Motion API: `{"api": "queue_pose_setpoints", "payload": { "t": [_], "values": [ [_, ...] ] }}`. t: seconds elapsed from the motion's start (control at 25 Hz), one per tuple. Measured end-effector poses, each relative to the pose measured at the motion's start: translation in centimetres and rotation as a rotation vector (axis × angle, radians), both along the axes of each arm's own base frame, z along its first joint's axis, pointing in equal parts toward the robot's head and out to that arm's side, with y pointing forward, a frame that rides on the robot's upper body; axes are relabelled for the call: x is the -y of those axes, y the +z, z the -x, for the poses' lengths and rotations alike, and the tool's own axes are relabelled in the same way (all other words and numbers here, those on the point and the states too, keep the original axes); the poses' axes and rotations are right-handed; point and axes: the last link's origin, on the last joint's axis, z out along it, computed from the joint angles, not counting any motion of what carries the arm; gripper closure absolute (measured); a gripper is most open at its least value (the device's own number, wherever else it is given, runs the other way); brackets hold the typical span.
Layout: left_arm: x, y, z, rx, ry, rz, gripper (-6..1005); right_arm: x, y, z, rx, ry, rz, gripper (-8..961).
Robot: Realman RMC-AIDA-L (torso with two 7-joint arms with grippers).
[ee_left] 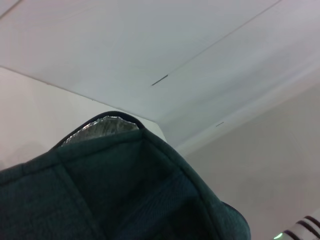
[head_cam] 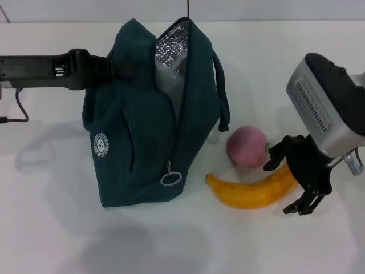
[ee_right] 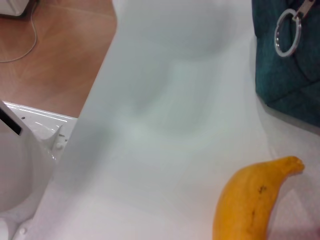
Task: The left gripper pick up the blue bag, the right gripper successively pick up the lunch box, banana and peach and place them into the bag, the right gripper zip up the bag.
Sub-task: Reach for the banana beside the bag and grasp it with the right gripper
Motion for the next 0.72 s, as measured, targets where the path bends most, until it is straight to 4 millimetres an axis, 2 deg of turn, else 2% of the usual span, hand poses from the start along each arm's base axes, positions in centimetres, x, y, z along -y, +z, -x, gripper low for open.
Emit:
{"api": "queue_pose_setpoints", "payload": {
  "t": [0.72],
  "values": [
    [-0.2,-0.3,-0.4,-0.010,-0.019,0.002,965,-1.2,-2.7,-1.2,0.020,0.011,-0.028,82]
  ]
}}
